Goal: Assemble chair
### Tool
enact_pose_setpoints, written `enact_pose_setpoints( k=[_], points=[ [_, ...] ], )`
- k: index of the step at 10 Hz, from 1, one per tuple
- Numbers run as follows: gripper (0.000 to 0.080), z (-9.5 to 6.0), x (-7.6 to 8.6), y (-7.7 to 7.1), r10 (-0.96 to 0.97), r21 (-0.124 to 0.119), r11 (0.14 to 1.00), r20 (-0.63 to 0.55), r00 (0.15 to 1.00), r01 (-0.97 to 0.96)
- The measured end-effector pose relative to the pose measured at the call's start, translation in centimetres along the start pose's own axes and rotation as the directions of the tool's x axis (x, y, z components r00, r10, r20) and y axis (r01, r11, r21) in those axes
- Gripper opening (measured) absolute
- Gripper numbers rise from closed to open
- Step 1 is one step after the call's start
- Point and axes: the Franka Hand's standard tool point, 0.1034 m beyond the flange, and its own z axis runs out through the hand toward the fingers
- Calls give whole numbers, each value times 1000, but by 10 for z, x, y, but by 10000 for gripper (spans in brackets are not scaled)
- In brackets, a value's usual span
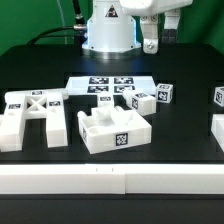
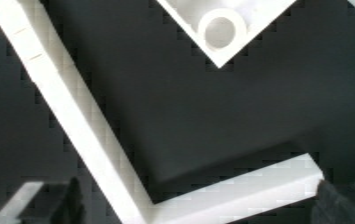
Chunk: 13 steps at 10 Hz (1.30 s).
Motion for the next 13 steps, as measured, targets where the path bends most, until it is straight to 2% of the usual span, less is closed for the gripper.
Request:
enact_pose_setpoints(
  k=[5, 7, 9, 11, 13],
  points=[
    [650, 2, 0, -1, 2, 2, 1000, 1, 1000, -2],
    [650, 7, -8, -7, 150, 12, 989, 13, 989, -150],
    [650, 12, -16, -6, 355, 18, 935, 29, 934, -355],
    [650, 12, -14, -7, 432, 22, 901, 26, 901, -433],
    [650, 13, -13, -8, 569, 21, 822, 29, 822, -569]
  ],
)
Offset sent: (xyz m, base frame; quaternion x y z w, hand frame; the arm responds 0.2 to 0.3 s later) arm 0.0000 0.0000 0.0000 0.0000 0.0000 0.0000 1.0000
